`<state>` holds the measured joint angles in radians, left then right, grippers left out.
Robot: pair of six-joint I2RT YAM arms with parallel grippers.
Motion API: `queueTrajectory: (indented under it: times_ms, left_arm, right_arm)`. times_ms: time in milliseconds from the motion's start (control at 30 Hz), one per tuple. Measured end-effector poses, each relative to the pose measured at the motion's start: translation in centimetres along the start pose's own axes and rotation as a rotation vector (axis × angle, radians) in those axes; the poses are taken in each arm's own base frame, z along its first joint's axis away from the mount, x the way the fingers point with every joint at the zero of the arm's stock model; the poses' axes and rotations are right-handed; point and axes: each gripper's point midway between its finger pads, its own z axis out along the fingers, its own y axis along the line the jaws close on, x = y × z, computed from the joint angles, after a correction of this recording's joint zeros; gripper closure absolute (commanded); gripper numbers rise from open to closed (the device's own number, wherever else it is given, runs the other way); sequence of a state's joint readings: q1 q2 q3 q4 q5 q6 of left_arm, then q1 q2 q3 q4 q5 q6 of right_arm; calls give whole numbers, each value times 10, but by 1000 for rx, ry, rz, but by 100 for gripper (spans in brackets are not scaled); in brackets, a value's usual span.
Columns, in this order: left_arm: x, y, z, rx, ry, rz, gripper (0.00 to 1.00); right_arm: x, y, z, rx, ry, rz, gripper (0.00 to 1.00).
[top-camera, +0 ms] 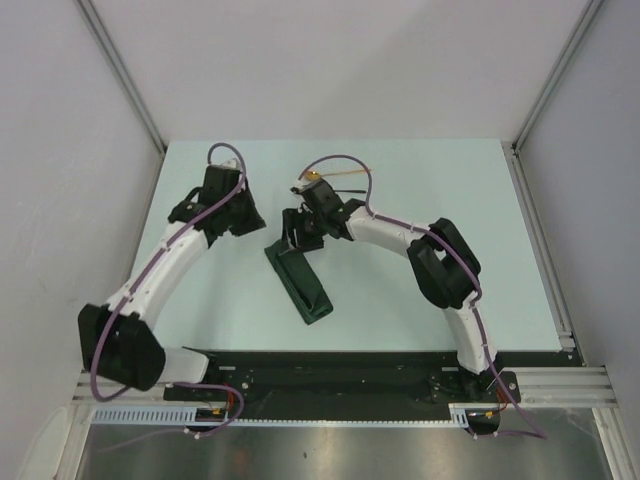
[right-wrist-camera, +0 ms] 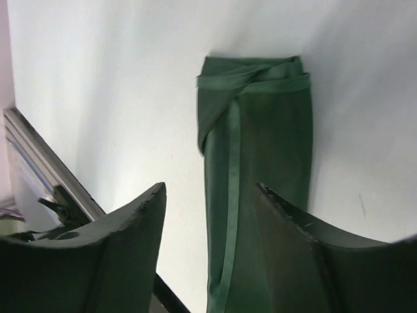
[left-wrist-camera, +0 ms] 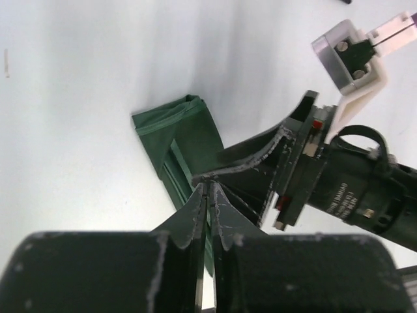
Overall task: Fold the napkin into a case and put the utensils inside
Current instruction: Pick up the smaller rectangle-folded napkin from the center of the board.
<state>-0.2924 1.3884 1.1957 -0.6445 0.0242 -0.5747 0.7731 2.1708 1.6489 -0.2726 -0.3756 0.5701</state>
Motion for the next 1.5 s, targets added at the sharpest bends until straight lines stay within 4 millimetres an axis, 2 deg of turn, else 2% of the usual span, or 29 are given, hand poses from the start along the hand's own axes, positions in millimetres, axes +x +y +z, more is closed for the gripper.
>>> queueTrajectory:
  times_ms: [100, 200, 300, 400, 467, 633, 867, 1233, 1300, 1433, 1500]
  left_arm:
    - [2, 5, -19, 20, -35, 2, 91]
    - [5, 5, -27, 39, -44, 3, 90]
    - [10, 8, -34, 42, -43, 17, 88]
    - [9, 16, -44, 29, -59, 13, 88]
    - [6, 10, -52, 65, -81, 14, 88]
    - [2, 2, -65, 114, -109, 16, 89]
    - [-6, 20, -78, 76, -158, -17, 89]
    - [-9, 27, -80, 60, -164, -45, 89]
    - [-11, 29, -80, 57, -167, -50, 88]
    - [-12, 30, -80, 54, -169, -56, 89]
    - [-12, 30, -80, 55, -169, -57, 88]
  right_arm:
    - [3, 13, -14, 58, 10, -83, 21]
    - [16, 26, -19, 132, 38, -196, 19]
    - [32, 31, -22, 213, 81, -265, 19]
    - [37, 31, -21, 292, 95, -318, 19]
    - [40, 27, -16, 338, 104, -349, 20]
    - [62, 7, 2, 432, 165, -397, 27]
    - [70, -9, 9, 489, 189, -409, 37]
    - [74, -10, 16, 525, 176, -430, 54]
    - [74, -9, 17, 537, 171, -437, 59]
    - [74, -8, 17, 557, 161, -441, 62]
    - [75, -7, 17, 564, 155, -438, 66]
